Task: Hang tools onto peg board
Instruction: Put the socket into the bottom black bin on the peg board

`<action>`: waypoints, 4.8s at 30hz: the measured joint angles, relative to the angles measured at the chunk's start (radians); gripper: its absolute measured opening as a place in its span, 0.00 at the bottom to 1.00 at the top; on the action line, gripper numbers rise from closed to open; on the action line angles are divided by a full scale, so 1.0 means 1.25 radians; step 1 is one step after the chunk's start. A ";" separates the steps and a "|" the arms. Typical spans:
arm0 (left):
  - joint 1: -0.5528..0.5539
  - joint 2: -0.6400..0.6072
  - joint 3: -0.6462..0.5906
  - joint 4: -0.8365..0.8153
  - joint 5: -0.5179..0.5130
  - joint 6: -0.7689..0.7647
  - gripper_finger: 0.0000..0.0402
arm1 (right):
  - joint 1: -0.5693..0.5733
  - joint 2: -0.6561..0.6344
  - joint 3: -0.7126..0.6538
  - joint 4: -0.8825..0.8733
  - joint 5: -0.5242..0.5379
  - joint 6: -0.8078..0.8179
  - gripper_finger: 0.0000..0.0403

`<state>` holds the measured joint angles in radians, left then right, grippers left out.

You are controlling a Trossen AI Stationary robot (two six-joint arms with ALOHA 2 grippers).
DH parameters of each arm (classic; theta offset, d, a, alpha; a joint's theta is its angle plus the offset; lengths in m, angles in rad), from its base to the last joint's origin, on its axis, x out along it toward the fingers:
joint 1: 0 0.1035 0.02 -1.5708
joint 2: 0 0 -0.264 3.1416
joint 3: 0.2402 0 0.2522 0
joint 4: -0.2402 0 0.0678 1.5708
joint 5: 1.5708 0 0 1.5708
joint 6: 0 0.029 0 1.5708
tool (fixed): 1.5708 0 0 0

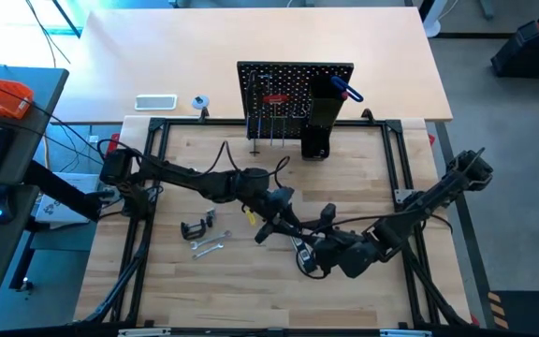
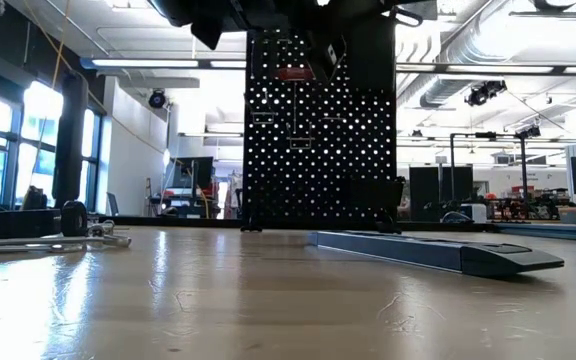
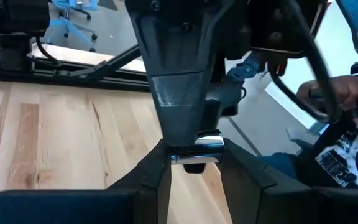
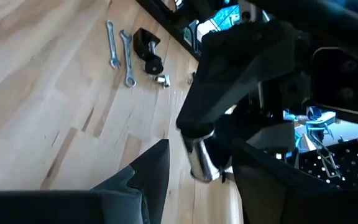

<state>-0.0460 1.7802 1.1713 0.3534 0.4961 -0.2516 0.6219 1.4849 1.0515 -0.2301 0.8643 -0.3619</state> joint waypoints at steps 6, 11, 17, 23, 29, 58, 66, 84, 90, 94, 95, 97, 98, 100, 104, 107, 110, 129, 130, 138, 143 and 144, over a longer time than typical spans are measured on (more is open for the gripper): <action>-0.001 0.000 0.000 0.006 0.007 0.000 0.24 | -0.010 0.000 0.000 0.024 -0.007 -0.011 0.41; -0.001 0.000 0.000 0.011 0.010 0.001 0.24 | -0.017 0.000 0.000 0.034 -0.010 -0.010 0.39; 0.000 0.001 0.000 0.013 0.030 -0.003 0.24 | -0.025 0.000 0.000 0.031 -0.026 -0.017 0.23; 0.001 0.001 0.000 0.007 0.044 -0.011 0.24 | -0.030 0.000 0.000 0.021 -0.050 -0.033 0.14; 0.001 0.001 0.000 0.011 0.042 -0.003 0.24 | -0.030 0.000 0.000 0.023 -0.041 -0.016 0.18; 0.084 -0.136 0.001 -0.368 -0.125 0.184 0.60 | -0.032 -0.092 0.000 -0.164 0.077 0.169 0.13; 0.075 -0.235 0.001 -0.585 -0.361 0.273 0.60 | -0.098 -0.159 0.000 -0.384 0.071 0.384 0.13; 0.015 -0.336 -0.263 -0.469 -0.434 0.219 0.60 | -0.366 -0.157 -0.128 -0.257 -0.068 0.371 0.13; -0.016 -0.395 -0.345 -0.365 -0.442 0.212 0.60 | -0.465 -0.157 -0.172 -0.123 -0.107 0.286 0.13; -0.048 -0.426 -0.377 -0.317 -0.468 0.232 0.60 | -0.542 -0.157 -0.195 -0.042 -0.152 0.243 0.13; -0.056 -0.431 -0.383 -0.312 -0.471 0.237 0.60 | -0.562 -0.157 -0.201 -0.024 -0.164 0.236 0.13; -0.072 -0.439 -0.392 -0.304 -0.478 0.247 0.60 | -0.602 -0.157 -0.210 0.019 -0.196 0.220 0.13; -0.081 -0.440 -0.392 -0.303 -0.482 0.252 0.60 | -0.621 -0.157 -0.216 0.043 -0.214 0.216 0.13; -0.098 -0.441 -0.392 -0.301 -0.492 0.262 0.60 | -0.657 -0.157 -0.232 0.084 -0.251 0.211 0.13; -0.130 -0.441 -0.392 -0.300 -0.513 0.287 0.60 | -0.725 -0.157 -0.247 0.131 -0.308 0.205 0.13; -0.146 -0.441 -0.392 -0.300 -0.532 0.295 0.60 | -0.767 -0.157 -0.248 0.131 -0.348 0.204 0.13; -0.154 -0.441 -0.392 -0.297 -0.546 0.304 0.60 | -0.797 -0.156 -0.248 0.148 -0.393 0.200 0.14; -0.159 -0.440 -0.392 -0.278 -0.560 0.295 0.60 | -0.869 -0.006 -0.248 0.231 -0.462 0.198 0.16; -0.159 -0.440 -0.392 -0.278 -0.560 0.295 0.60 | -0.871 -0.006 -0.248 0.235 -0.462 0.198 0.17; -0.159 -0.440 -0.392 -0.278 -0.561 0.295 0.60 | -0.895 -0.006 -0.248 0.232 -0.487 0.200 0.17; -0.159 -0.440 -0.392 -0.278 -0.561 0.294 0.60 | -0.901 -0.006 -0.248 0.230 -0.504 0.206 0.17; -0.159 -0.440 -0.392 -0.278 -0.561 0.293 0.60 | -0.901 -0.006 -0.248 0.230 -0.504 0.205 0.18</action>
<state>-0.2451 1.2297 0.6811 0.0065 -0.2054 0.1149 -0.5045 1.4776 0.7410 0.0576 0.2344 -0.1054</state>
